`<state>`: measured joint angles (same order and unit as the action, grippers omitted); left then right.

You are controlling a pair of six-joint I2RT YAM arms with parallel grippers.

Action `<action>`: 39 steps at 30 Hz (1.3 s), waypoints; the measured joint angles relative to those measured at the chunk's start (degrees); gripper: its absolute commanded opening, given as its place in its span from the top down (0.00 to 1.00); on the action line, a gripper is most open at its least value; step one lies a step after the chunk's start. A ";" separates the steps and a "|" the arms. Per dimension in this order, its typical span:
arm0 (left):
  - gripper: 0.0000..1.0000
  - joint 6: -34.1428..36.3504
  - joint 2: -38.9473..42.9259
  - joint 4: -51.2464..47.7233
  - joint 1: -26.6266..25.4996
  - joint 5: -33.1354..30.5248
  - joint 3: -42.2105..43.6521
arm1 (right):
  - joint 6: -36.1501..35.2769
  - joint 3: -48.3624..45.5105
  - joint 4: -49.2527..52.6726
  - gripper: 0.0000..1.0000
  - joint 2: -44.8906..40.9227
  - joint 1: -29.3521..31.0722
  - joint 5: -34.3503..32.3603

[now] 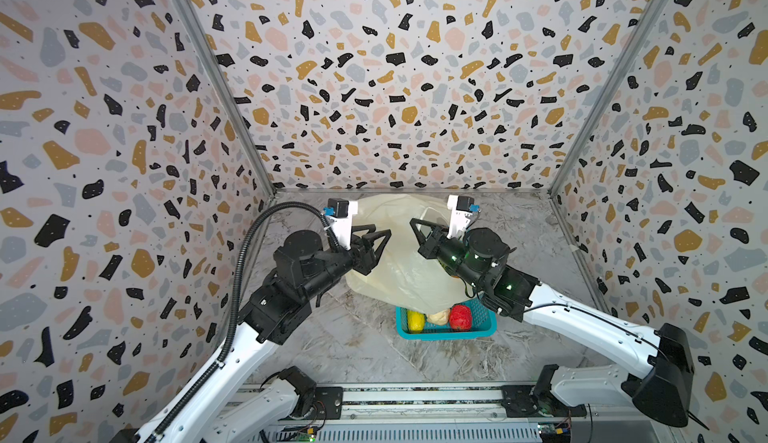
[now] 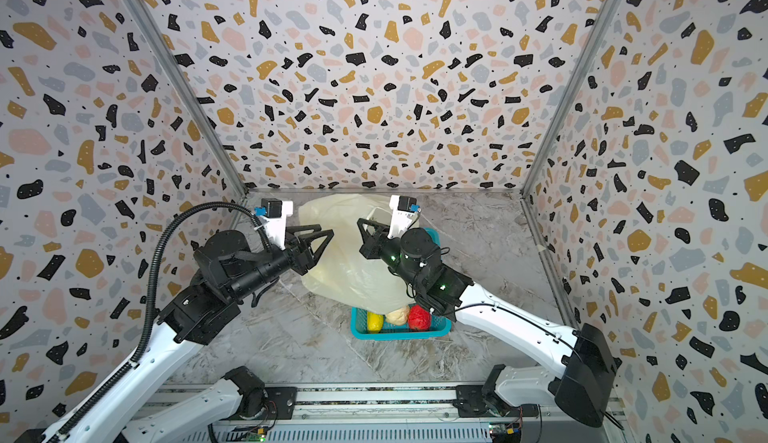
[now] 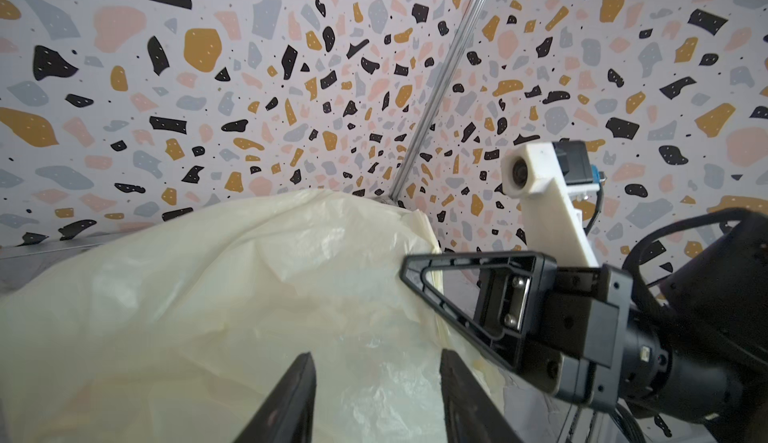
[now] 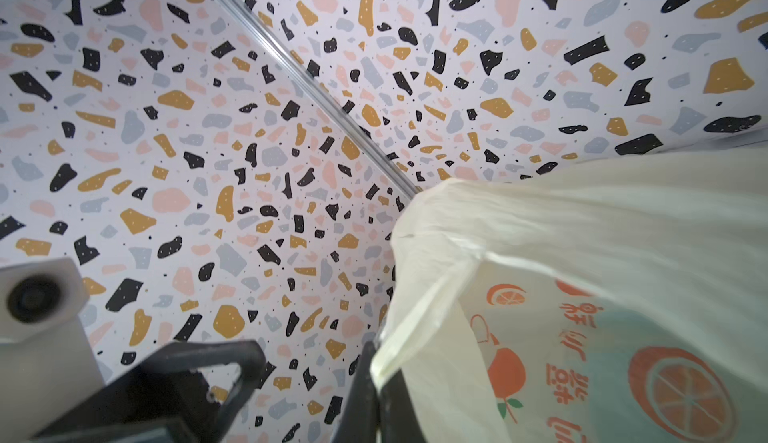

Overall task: Place the fruits into the plastic bag
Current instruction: 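Grasp the bag's edges with both grippers and lift it off the basket, then pull the bag open with both grippers, spreading its mouth beside the basket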

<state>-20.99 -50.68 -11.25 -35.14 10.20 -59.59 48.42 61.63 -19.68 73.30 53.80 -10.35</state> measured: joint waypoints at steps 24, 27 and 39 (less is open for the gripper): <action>0.33 3.04 -4.55 0.13 -5.88 6.01 3.50 | -2.16 11.06 2.43 1.00 8.22 5.25 -10.95; 0.31 3.21 -4.52 1.31 -5.88 6.93 4.52 | -4.04 11.69 2.62 1.00 8.66 5.25 -9.27; 0.43 4.13 -6.56 2.27 -5.88 0.17 5.11 | -9.22 13.44 4.87 1.00 9.51 5.25 -1.57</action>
<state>-16.86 -57.23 -8.97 -41.01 10.37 -54.48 39.20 75.07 -14.81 82.81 59.05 -11.92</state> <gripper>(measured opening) 0.603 0.041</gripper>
